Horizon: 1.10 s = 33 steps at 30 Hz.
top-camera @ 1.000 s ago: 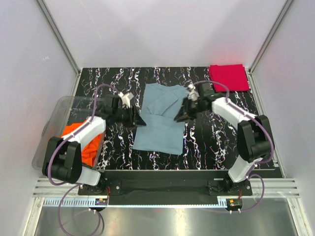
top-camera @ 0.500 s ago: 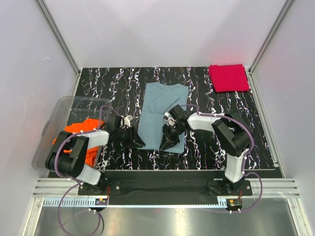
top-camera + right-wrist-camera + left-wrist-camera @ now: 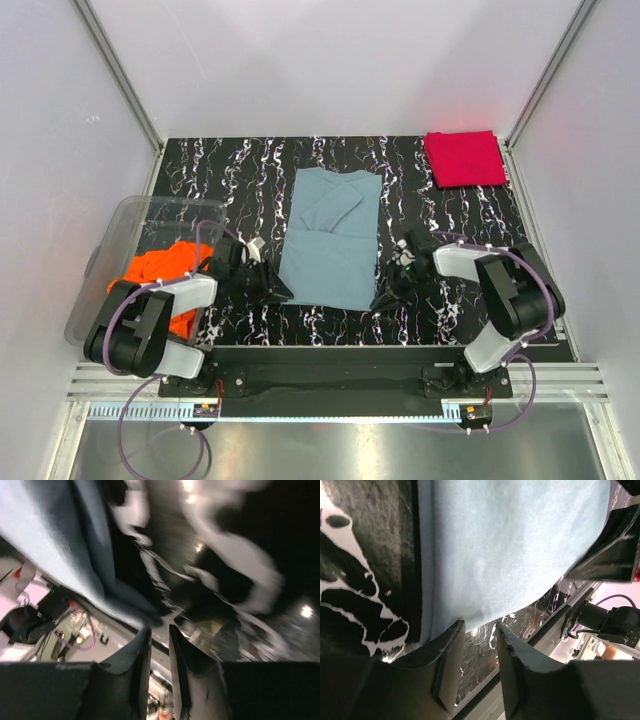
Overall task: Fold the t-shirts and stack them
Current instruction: Fold the tshirt
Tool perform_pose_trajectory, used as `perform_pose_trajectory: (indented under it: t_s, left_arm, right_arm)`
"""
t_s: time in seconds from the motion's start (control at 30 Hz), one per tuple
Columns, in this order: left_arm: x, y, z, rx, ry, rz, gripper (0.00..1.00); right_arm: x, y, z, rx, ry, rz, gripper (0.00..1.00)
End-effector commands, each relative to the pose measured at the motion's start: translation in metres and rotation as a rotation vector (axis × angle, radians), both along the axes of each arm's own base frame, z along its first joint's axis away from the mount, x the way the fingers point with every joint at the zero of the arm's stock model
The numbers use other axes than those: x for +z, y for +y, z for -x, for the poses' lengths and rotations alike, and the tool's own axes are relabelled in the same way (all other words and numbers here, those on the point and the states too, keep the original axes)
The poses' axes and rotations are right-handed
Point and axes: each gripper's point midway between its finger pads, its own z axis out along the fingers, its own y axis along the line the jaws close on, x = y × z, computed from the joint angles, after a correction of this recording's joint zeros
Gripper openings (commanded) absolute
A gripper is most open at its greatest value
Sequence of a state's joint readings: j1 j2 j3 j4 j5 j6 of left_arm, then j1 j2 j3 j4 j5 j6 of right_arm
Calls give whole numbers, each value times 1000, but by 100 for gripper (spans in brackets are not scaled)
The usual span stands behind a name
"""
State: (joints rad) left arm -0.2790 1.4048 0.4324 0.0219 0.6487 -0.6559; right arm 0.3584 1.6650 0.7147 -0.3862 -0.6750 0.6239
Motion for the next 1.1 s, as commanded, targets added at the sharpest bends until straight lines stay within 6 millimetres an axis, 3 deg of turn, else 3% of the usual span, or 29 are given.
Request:
perform_pose_trajectory:
  t_s: [0.0, 0.03, 0.13, 0.2, 0.3, 0.43, 0.5, 0.63, 0.77, 0.87, 1.07]
  left_arm:
    - [-6, 17, 13, 23, 3, -114, 42]
    - [2, 12, 20, 2, 6, -116, 45]
    - [42, 0, 11, 1, -84, -66, 49]
    - [62, -10, 5, 3, -109, -24, 50]
    - [72, -19, -7, 1, -127, -11, 49]
    - [64, -27, -25, 4, -115, -12, 47]
    - [56, -26, -35, 6, -116, -35, 47]
    - [40, -23, -50, 12, -98, -13, 47]
    - [17, -17, -45, 3, -41, -43, 46]
    - [-6, -9, -27, -1, 26, -68, 46]
    - [-21, -27, 9, -6, 92, -29, 45]
  right_arm:
    - [0, -24, 7, -10, -26, 122, 27]
    - [12, -22, 4, -13, -64, 101, 27]
    - [43, -12, -4, -3, -145, 52, 27]
    - [61, 6, -12, 28, -185, 14, 27]
    - [78, 39, -23, 80, -196, -58, 27]
    - [71, 92, -29, 149, -141, -108, 27]
    - [66, 100, -39, 144, -154, -124, 27]
    - [37, 94, -51, 149, -114, -101, 26]
    - [19, 64, -54, 98, -89, -67, 27]
    - [7, 31, -55, 31, -69, -34, 27]
    - [-8, 2, -62, 13, -88, 9, 27]
